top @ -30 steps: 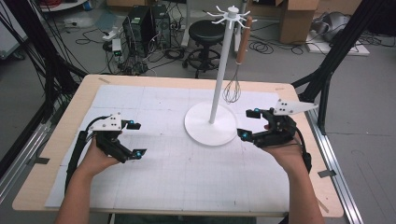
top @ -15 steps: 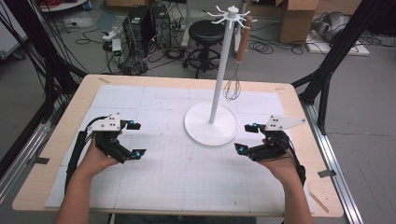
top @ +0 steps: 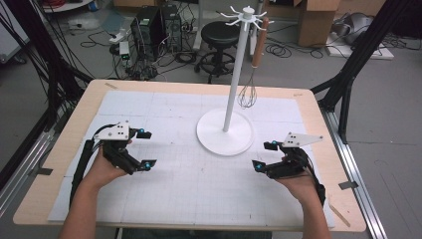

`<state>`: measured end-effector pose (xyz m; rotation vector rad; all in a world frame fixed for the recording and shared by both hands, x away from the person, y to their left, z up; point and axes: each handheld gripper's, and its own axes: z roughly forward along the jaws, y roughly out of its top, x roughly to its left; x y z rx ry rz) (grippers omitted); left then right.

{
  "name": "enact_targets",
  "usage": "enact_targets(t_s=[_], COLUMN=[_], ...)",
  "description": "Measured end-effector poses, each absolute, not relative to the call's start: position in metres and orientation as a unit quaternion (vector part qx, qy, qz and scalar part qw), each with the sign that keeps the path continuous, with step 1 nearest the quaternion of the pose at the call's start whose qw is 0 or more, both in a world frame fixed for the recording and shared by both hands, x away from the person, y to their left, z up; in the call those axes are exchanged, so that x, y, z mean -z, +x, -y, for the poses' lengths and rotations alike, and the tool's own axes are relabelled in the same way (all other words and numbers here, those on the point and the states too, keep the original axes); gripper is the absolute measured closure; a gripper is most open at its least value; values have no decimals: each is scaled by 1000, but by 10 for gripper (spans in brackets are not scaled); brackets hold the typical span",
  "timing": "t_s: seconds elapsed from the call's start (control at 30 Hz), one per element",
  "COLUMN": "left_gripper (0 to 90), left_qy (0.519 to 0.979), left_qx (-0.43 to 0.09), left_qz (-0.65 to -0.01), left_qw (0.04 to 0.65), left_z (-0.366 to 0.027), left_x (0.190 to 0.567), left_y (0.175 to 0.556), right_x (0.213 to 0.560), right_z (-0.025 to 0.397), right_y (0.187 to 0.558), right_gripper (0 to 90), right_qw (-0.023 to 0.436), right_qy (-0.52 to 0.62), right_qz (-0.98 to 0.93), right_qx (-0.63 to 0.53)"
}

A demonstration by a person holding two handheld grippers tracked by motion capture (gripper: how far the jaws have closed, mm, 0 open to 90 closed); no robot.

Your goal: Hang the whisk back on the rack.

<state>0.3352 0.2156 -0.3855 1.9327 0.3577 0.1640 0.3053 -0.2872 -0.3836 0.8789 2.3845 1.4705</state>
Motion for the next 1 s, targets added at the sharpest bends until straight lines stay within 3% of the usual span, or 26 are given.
enact_targets(t_s=[1.0], left_gripper=[16], left_qy=[823], left_qx=[-68], left_qz=[-149], left_qw=[544], left_z=[-211], left_x=[388], left_y=[333], right_x=[389], right_z=[294], right_y=[307], right_gripper=[119], right_qw=[110], right_qy=[326], right_qz=[-806], right_qx=[-481])
